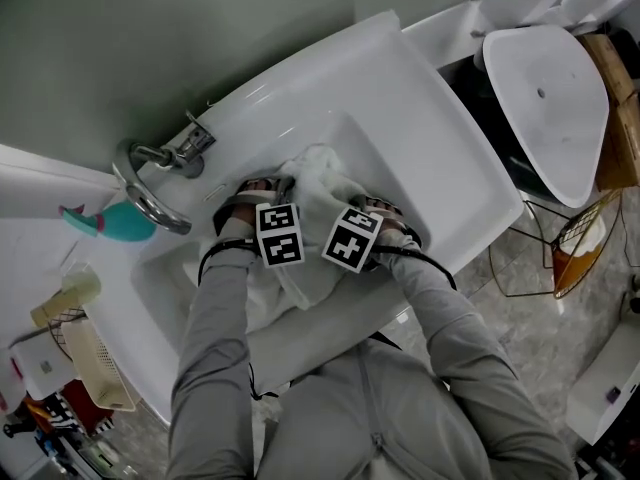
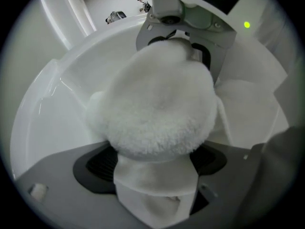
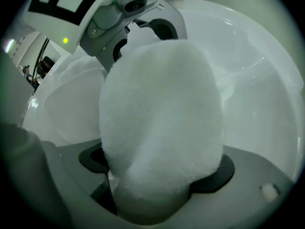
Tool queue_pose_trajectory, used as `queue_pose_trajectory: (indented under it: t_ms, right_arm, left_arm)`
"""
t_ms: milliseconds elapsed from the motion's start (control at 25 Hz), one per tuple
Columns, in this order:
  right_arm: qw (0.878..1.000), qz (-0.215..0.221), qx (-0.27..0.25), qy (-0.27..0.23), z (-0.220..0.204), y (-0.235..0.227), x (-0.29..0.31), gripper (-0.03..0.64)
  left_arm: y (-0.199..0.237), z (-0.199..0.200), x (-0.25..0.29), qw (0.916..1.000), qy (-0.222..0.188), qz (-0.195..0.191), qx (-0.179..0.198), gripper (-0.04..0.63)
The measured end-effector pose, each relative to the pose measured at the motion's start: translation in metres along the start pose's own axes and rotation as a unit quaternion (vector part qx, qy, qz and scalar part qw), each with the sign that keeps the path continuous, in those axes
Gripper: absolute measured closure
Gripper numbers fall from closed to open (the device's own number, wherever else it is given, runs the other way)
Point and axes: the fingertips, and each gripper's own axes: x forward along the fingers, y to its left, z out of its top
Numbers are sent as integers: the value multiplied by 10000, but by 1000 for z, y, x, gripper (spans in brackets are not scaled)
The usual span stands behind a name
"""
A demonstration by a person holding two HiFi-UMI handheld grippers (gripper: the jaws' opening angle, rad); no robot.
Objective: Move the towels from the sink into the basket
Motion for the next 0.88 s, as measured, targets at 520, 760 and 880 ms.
queue_pose_trajectory:
  t_ms: [520,760,880]
  right_arm:
    - [9993,374,56,1,4,16,-5,425]
    - [9989,-203,97,-407,6,5,-26,503]
    - [9960,-592,95,-667,8,0,-41,512]
  left_arm:
    - [2,-6,-3,9988,31,454,-201,343]
    - [8,-5,-26,9944,-91,943,-460,439]
    - [12,-3,-45,9907,-142,1256,-499,448]
